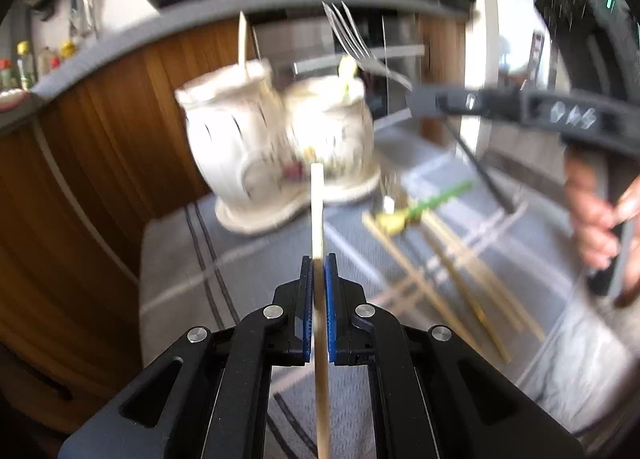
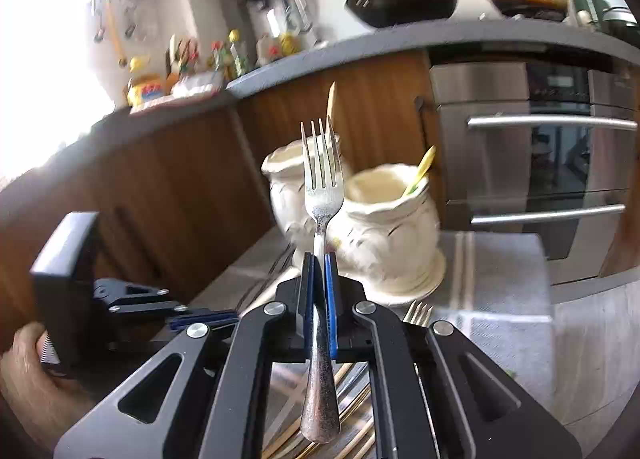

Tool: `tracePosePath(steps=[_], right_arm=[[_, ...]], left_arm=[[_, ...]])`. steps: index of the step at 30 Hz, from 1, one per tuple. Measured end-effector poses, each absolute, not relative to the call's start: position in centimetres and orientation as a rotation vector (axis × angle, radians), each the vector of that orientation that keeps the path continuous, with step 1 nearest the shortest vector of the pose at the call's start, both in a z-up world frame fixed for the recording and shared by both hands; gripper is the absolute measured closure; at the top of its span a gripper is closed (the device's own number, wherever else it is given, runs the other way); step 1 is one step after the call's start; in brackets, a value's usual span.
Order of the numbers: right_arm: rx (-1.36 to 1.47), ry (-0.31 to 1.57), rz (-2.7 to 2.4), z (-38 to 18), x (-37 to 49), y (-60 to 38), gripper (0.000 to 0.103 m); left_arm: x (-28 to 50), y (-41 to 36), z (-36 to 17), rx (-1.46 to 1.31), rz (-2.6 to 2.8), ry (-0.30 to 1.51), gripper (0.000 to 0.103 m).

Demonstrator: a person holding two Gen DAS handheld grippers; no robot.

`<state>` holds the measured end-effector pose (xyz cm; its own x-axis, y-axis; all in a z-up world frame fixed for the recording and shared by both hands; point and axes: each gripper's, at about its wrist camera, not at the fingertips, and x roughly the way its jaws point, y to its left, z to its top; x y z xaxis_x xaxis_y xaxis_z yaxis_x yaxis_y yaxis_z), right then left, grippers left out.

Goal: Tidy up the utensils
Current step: 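Lift chopstick and fork with both tools toward the ceramic holder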

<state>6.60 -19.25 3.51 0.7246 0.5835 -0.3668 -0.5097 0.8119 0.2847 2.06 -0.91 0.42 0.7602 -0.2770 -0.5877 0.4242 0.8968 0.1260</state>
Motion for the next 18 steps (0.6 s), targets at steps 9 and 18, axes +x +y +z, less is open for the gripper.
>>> tracePosePath(steps=[9, 18], right_arm=[[0.224, 0.321, 0.517, 5.7, 7.3, -19.1, 0.098], [0.265, 0.276, 0.507, 7.4, 11.9, -18.8, 0.098]], left_arm=[[1.7, 0.8, 5.1, 0.076, -0.421, 0.338, 0.097], [6.7, 2.5, 9.1, -0.046, -0.412, 0.225, 0.097]])
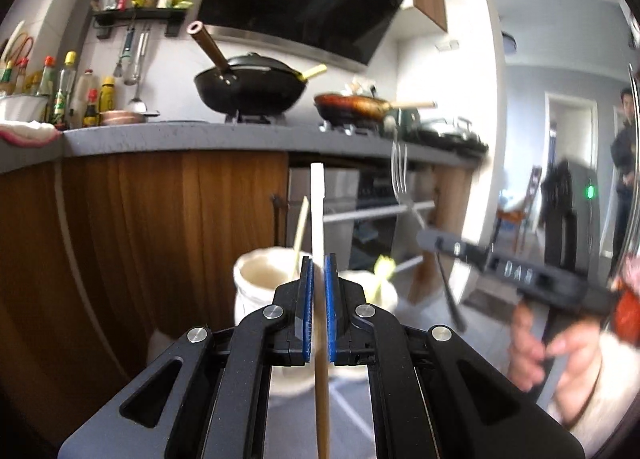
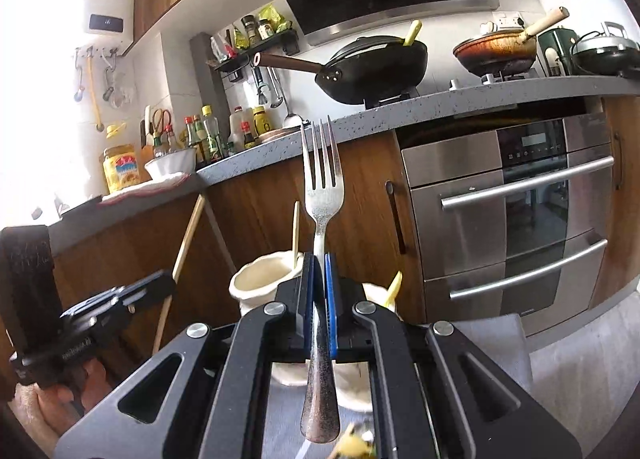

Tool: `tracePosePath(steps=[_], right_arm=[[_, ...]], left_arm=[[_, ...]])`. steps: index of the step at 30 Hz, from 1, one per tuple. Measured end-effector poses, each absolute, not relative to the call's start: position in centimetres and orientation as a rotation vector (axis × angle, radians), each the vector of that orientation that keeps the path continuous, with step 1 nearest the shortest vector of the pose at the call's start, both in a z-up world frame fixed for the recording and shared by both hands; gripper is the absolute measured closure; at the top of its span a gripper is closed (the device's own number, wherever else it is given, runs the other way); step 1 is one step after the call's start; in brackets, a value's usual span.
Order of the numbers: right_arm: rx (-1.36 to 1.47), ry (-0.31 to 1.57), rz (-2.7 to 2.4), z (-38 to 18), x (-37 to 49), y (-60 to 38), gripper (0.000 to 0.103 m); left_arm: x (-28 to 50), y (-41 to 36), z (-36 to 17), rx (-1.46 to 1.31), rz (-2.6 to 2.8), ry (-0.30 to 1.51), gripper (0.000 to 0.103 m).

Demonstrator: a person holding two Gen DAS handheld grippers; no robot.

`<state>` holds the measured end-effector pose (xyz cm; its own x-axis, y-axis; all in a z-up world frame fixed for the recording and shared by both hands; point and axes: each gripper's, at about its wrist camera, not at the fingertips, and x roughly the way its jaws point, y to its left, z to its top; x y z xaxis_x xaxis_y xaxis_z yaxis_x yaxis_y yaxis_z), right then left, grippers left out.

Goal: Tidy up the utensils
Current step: 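Lift chopstick and fork with both tools toward the ceramic holder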

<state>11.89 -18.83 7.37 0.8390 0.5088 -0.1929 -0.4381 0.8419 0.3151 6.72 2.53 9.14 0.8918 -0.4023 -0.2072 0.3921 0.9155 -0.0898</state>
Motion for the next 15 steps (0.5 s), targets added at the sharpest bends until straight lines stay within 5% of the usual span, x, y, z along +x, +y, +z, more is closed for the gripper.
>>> tracePosePath(steps=[15], right_arm=[[0.300, 0.268, 0.423, 6.4, 18.1, -17.6, 0.098]], left_arm=[[16.4, 2.2, 12.7, -0.183, -0.260, 0.086, 0.097]])
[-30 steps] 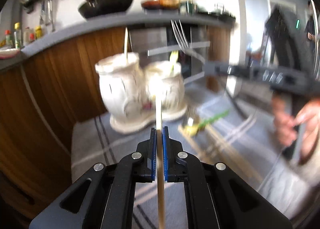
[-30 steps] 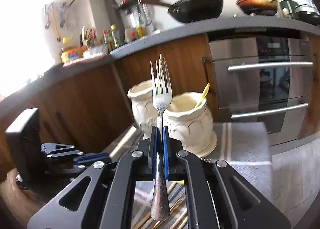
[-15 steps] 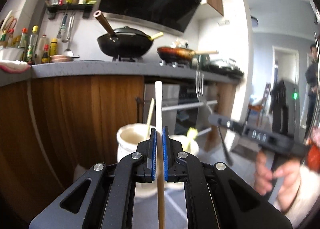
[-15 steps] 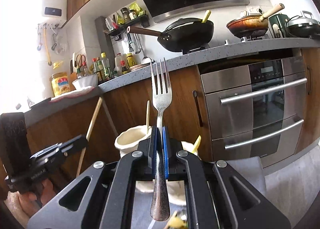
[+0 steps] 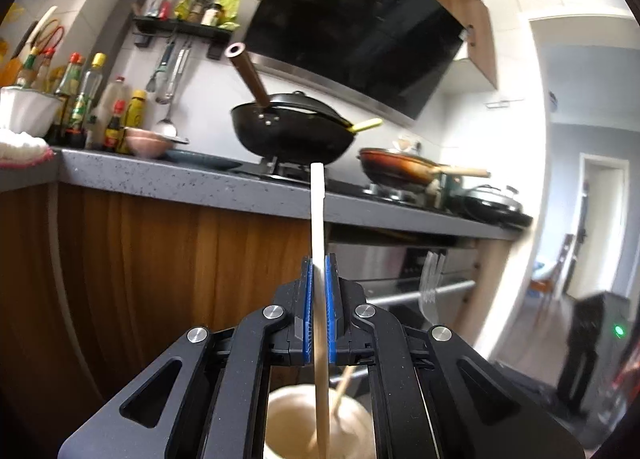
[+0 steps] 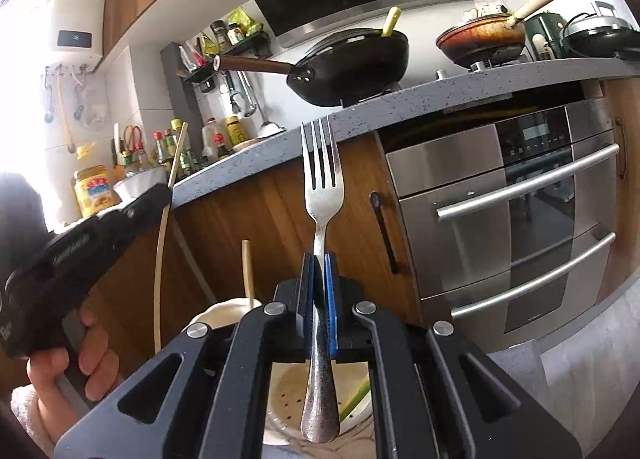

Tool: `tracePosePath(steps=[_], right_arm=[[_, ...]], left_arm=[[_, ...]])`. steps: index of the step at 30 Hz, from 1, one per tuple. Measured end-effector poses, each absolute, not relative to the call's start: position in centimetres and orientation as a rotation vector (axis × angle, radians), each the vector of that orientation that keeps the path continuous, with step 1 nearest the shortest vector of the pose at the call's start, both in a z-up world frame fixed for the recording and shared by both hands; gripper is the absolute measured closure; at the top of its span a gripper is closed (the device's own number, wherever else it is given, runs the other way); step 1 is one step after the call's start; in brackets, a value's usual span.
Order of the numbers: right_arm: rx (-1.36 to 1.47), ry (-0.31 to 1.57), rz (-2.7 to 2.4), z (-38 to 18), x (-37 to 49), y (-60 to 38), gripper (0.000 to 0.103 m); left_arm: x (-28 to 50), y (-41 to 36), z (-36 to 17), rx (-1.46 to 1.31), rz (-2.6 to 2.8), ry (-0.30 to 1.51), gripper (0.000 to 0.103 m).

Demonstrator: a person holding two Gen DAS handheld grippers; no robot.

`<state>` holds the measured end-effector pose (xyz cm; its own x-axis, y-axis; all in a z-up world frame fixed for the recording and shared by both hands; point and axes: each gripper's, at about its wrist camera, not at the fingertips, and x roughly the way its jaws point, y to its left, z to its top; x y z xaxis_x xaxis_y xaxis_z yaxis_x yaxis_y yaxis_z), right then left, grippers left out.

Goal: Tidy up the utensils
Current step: 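Lift chopstick and fork with both tools toward the ceramic holder, then release the chopstick and fork into the holder openings with both tools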

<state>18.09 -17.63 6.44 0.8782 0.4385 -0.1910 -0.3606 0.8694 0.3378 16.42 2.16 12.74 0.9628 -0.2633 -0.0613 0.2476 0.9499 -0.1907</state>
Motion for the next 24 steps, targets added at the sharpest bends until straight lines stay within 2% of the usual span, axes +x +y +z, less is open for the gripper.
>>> tracePosePath(steps=[7, 24], right_arm=[[0.259, 0.266, 0.408, 5.6, 18.8, -17.0, 0.098], [0.204, 0.270, 0.385, 4.5, 19.6, -15.5, 0.098]], left_arm=[[17.9, 1.3, 11.0, -0.137, -0.216, 0.096, 0.097], [15.5, 3.0, 6.6, -0.177, -0.229, 0.149, 0.097]])
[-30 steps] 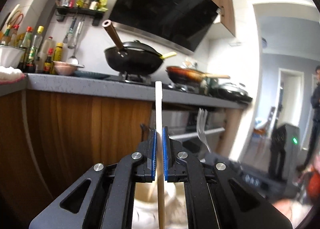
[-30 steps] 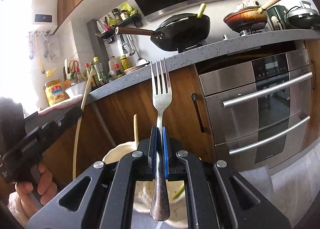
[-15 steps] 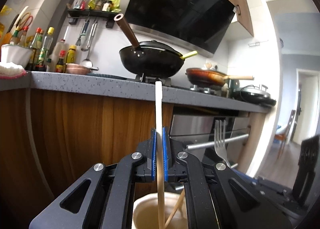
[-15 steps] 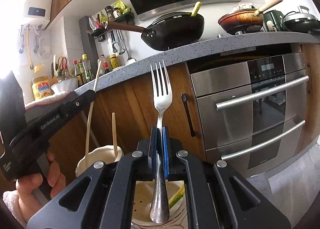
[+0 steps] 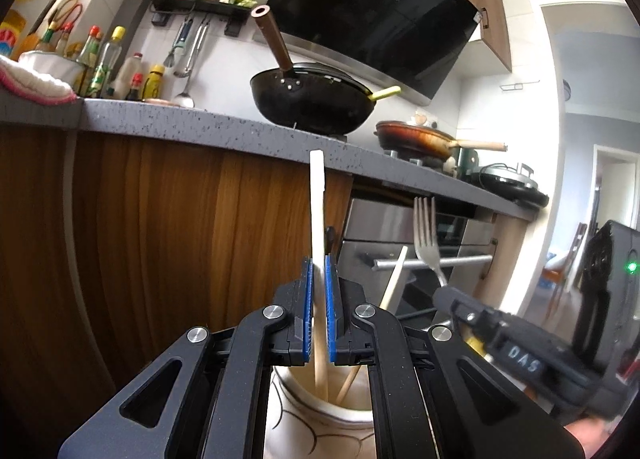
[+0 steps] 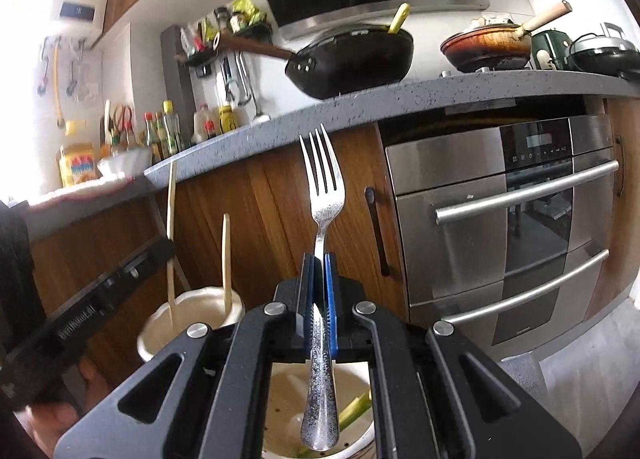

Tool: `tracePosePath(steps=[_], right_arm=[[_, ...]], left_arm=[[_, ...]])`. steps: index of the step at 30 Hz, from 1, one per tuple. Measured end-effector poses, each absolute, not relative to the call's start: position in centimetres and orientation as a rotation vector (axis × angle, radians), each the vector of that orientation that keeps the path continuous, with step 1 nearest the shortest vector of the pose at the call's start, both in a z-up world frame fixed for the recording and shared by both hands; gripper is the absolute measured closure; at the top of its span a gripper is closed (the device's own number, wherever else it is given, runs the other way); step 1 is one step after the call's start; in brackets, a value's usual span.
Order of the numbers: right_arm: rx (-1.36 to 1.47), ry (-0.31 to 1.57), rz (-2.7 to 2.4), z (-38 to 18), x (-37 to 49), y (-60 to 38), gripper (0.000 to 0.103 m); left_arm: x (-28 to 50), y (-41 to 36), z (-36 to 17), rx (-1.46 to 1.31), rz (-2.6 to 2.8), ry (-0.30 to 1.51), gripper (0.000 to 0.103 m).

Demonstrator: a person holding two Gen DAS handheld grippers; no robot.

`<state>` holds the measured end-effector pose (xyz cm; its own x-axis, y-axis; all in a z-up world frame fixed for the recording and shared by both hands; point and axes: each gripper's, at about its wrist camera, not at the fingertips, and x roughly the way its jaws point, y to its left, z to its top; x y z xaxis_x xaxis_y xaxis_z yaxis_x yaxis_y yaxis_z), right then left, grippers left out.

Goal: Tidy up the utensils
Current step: 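Release the chopstick and fork into the holder openings with both tools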

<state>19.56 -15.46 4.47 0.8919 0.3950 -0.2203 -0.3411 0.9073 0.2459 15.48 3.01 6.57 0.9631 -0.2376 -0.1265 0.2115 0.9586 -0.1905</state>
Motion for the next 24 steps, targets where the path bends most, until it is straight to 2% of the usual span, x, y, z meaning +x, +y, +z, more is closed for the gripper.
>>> tracePosePath(steps=[24], right_arm=[[0.098, 0.391, 0.370, 3.3, 14.8, -14.9, 0.100]], left_arm=[[11.4, 3.6, 6.1, -0.092, -0.215, 0.260, 0.096]])
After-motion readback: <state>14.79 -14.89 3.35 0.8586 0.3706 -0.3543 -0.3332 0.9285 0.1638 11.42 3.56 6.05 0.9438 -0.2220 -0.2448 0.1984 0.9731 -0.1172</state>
